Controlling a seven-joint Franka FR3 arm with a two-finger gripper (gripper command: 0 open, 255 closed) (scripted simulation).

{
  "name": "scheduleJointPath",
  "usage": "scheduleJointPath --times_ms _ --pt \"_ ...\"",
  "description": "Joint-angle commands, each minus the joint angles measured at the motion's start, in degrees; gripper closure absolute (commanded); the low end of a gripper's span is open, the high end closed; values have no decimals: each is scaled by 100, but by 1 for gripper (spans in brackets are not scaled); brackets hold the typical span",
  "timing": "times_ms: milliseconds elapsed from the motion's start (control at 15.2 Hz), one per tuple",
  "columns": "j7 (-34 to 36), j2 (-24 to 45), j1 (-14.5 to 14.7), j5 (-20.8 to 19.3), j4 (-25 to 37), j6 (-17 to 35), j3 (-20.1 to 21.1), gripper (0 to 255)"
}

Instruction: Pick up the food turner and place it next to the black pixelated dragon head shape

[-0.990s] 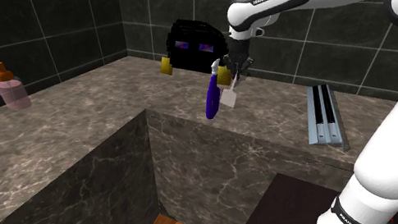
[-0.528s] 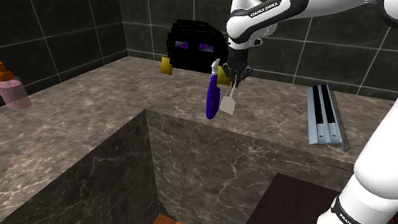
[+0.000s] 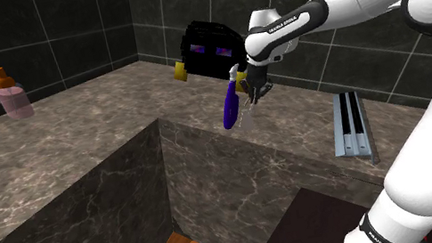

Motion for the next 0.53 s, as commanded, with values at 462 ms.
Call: scheduleJointPath --times_ms 462 --pt "42 335 -4 -30 -320 657 -7 255"
